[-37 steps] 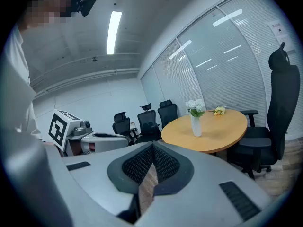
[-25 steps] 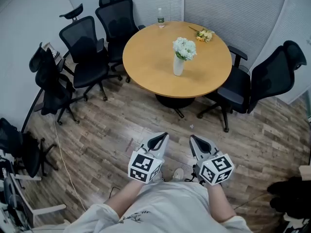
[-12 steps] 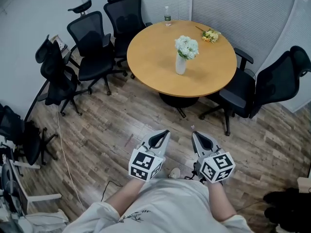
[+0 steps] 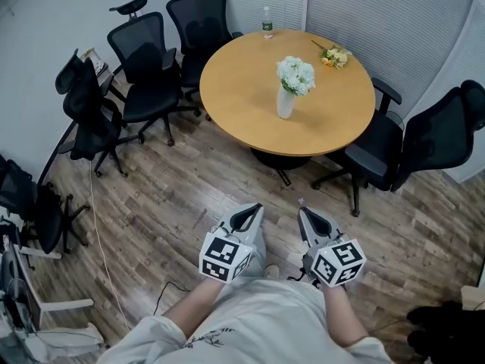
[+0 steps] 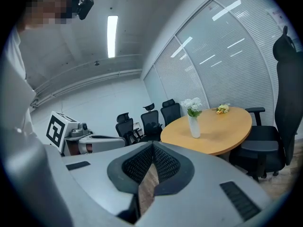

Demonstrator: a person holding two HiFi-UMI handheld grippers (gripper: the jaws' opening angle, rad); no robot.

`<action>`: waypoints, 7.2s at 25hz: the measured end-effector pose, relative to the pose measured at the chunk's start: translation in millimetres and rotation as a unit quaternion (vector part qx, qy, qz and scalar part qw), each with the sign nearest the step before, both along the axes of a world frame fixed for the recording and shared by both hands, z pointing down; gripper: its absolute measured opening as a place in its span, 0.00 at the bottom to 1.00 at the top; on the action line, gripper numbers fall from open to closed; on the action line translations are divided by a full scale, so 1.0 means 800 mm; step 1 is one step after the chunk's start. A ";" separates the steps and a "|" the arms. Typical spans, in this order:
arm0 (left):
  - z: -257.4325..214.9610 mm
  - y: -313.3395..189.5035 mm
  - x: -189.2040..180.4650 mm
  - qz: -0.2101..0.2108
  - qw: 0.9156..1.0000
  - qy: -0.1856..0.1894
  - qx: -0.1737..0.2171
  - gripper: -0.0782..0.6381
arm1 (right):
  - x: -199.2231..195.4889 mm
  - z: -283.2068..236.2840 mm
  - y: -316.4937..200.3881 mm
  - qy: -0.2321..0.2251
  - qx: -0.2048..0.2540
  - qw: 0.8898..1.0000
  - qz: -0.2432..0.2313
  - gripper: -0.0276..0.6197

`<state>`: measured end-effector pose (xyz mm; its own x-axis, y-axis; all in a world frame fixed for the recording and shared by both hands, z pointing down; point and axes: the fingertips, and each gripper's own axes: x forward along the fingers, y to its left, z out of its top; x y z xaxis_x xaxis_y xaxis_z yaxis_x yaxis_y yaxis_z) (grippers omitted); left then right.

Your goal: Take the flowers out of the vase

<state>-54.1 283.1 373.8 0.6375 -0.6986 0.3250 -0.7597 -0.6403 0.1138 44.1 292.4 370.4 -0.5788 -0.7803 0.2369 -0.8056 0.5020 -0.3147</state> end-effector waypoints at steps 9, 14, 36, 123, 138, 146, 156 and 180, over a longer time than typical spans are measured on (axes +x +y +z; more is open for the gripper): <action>-0.003 -0.113 0.005 0.019 1.000 0.000 0.011 0.12 | 0.006 -0.004 -0.109 0.005 0.011 1.000 0.014 0.05; 0.001 -0.185 0.010 0.036 0.999 0.001 0.008 0.12 | 0.008 -0.005 -0.179 0.001 0.013 1.000 0.026 0.05; 0.002 -0.444 0.009 0.135 0.991 0.006 0.009 0.12 | -0.004 0.012 -0.419 0.012 -0.007 0.994 0.106 0.05; 0.167 -0.587 0.143 0.198 0.979 -0.058 0.009 0.55 | 0.012 0.092 -0.592 0.039 0.030 0.996 0.074 0.34; 0.158 -0.575 0.160 0.193 0.979 -0.060 0.016 0.55 | 0.041 0.075 -0.577 0.028 0.039 0.995 0.086 0.14; 0.149 -0.582 0.169 0.192 0.980 -0.058 0.016 0.55 | 0.058 0.048 -0.581 0.012 0.051 0.994 0.092 0.12; 0.158 -0.588 0.154 0.192 0.980 -0.056 0.010 0.55 | 0.055 0.040 -0.581 0.012 0.058 0.993 0.102 0.12; 0.182 -0.595 0.131 0.192 0.980 -0.057 -0.002 0.55 | 0.056 0.005 -0.576 0.000 0.080 0.989 0.125 0.12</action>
<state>50.5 -193.1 519.7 0.8121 -0.4133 0.4118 -0.4711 -0.8809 0.0450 89.0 -168.3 374.4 -0.3630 -0.9266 0.0978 -0.9106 0.3306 -0.2479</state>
